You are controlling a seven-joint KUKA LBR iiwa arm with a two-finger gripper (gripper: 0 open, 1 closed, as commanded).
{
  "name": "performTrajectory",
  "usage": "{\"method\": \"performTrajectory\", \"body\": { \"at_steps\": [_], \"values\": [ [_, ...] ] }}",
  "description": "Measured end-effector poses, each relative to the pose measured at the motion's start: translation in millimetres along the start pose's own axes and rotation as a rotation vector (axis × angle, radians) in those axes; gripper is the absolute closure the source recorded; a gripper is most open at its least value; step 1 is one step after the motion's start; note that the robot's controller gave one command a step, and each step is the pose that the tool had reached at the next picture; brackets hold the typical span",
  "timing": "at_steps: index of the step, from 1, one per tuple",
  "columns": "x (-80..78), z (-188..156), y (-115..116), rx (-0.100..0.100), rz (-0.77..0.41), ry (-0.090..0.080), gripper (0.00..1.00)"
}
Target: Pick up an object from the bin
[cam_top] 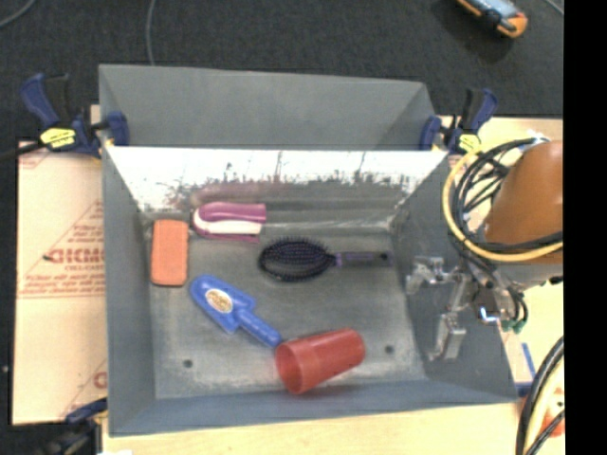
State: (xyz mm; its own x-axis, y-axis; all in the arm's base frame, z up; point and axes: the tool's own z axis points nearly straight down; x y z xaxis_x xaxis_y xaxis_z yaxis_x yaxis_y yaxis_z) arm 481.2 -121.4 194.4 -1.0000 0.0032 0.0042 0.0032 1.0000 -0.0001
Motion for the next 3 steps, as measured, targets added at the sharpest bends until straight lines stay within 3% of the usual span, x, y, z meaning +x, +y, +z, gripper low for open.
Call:
{"method": "performTrajectory", "body": {
  "at_steps": [1, 2, 3],
  "values": [
    [-1.8, -3.3, 0.4, 0.001, -0.004, -0.007, 0.0],
    [-1.3, 124.6, 97.3, 0.002, -0.146, -0.019, 0.0],
    [-15.8, 52.1, 118.7, 0.009, -0.248, -0.019, 0.0]
  ]
}}
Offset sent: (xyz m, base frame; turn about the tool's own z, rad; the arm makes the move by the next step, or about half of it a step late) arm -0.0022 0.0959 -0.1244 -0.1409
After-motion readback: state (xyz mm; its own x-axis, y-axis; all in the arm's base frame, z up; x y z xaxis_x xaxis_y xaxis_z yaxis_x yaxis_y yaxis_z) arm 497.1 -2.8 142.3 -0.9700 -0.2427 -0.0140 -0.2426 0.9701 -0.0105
